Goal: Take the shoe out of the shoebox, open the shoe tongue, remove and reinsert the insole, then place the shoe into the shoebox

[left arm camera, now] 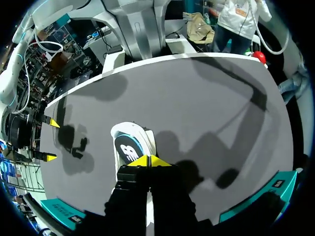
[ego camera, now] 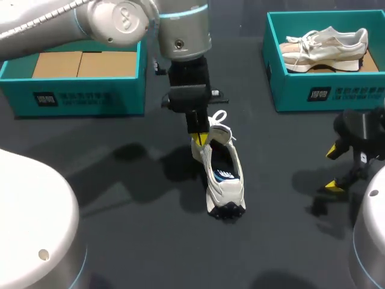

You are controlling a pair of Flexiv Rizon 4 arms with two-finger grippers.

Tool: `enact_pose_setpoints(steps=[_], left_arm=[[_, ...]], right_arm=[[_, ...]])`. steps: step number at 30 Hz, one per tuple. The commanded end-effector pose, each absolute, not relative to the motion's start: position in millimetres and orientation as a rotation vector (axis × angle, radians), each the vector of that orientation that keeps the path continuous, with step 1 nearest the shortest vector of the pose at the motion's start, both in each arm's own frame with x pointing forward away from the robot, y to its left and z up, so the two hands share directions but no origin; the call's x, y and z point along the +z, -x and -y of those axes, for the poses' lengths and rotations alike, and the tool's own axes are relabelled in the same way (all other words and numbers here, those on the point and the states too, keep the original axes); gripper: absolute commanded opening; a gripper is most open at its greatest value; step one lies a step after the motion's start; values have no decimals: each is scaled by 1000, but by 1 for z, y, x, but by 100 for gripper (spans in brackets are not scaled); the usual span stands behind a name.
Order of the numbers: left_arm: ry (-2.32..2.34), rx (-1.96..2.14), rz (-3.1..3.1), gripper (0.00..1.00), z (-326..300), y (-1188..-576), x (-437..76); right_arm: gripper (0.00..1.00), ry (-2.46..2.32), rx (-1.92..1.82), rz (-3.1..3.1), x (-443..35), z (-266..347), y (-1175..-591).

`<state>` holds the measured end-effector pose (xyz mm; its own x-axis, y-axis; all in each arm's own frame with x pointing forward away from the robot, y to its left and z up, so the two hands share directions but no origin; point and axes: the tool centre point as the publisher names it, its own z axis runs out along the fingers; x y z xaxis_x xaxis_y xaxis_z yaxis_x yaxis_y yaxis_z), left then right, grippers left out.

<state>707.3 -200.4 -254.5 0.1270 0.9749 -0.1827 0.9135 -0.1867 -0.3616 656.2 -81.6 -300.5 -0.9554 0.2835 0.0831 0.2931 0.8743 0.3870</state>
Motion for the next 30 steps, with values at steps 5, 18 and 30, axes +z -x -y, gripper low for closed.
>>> enact_pose_setpoints(steps=[5, 18, 30], left_arm=[[2230, 496, 1811, 0, 225, -704, -277], [2288, 420, 1750, 0, 214, -690, -304], [2268, 441, 1727, 0, 223, -681, -335]], right_arm=[[100, 467, -626, 3021, -300, 81, -655], [100, 467, -626, 3021, -300, 81, -655], [100, 467, -626, 3021, -300, 81, -655]])
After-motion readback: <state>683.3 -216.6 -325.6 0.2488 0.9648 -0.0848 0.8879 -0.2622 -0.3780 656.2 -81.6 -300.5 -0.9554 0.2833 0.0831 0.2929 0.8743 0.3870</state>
